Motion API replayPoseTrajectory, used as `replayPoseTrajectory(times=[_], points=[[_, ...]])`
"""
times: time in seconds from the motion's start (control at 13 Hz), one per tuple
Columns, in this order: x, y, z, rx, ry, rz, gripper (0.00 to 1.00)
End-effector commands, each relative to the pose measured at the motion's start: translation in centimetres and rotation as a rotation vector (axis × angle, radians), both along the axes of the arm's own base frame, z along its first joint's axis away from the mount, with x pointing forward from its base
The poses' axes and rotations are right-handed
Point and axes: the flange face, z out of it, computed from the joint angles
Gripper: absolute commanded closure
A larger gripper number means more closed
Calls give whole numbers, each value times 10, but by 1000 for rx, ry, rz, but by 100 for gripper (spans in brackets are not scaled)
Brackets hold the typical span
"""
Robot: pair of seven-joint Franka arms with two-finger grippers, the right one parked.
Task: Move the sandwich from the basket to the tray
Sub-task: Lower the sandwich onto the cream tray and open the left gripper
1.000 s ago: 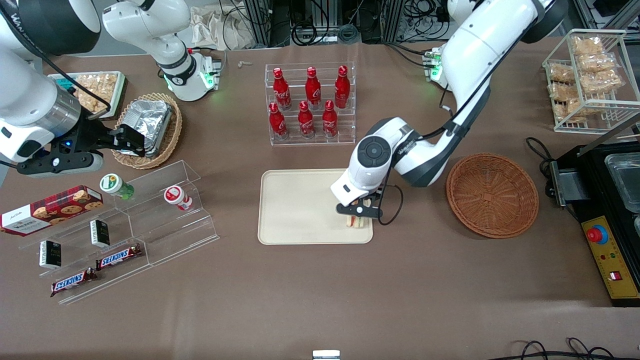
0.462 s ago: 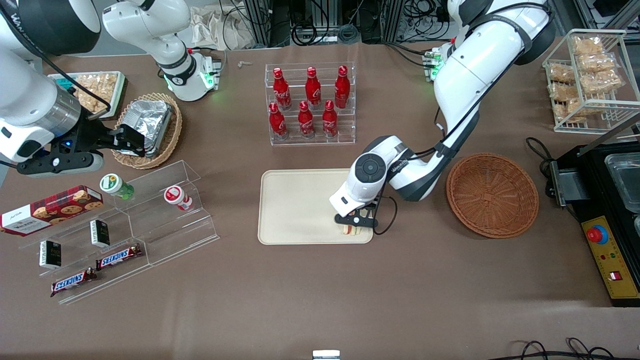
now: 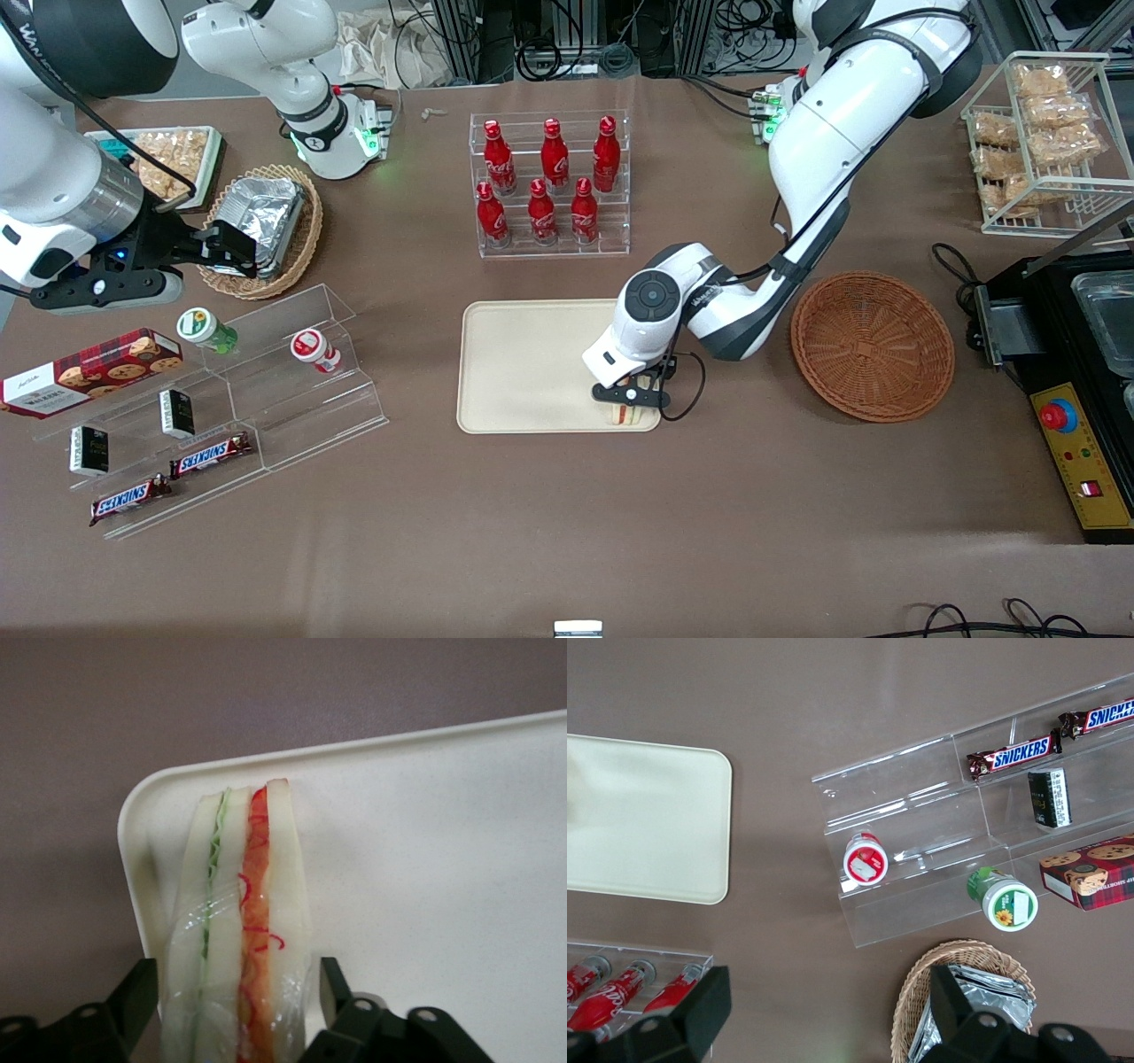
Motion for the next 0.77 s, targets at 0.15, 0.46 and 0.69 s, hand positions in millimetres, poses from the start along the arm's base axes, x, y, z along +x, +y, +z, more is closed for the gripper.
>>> replayPoseTrajectory(times=[0.15,0.46,0.69], points=[[15,-6,36,-21,-67,99,0],[28,5,117,-60,-161,256,0],[54,63,180,-30,-226,333,0]])
